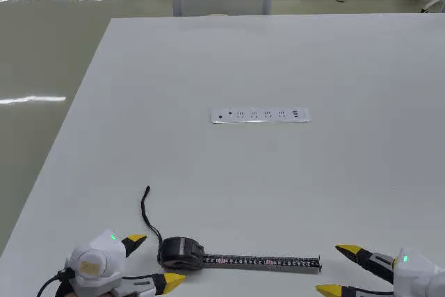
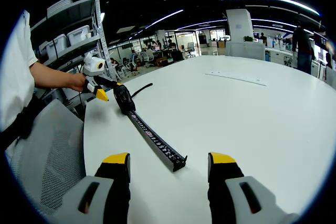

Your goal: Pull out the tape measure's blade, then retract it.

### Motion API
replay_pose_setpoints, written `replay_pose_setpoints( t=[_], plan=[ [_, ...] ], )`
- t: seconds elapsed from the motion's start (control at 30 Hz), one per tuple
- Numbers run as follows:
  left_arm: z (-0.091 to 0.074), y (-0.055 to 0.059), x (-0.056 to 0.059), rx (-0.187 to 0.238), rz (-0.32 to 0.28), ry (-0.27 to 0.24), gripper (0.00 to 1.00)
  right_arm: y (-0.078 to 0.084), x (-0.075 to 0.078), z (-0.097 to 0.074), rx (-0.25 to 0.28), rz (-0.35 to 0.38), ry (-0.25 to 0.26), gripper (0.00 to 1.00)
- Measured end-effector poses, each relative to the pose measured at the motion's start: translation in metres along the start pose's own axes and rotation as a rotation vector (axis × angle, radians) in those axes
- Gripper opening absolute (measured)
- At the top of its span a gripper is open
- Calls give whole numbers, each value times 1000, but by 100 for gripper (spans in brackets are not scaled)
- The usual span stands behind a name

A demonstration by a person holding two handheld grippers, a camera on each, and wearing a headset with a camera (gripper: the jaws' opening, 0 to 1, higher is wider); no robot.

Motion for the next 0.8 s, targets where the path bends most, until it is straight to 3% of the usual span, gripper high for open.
replay_pose_setpoints(
  t=[0.1,0.27,0.33,0.63,0.8],
  plan=[
    [2,0,0,-2,-56,-25,76,0,-2,1,4,3,-1,60],
    [5,-4,9,1,-73,-40,78,1,-1,3,9,7,0,60],
    [6,-4,11,-2,-107,-41,79,1,-1,3,13,12,-1,60],
    [8,-5,8,1,-201,-107,81,1,-3,2,18,20,3,60],
    [10,-5,8,3,-252,-111,81,3,-3,2,18,21,2,59]
  ],
)
Point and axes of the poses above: the centre of the closed fingertips' face, and the gripper's own axes: z roughly forward along the fingers, x roughly to its right, y roughly out of its underside, the point moved 3 cm from there along -z, roughly backward along the fingers, and after that the axes turned 13 degrees about z, right-handed, at the moved point
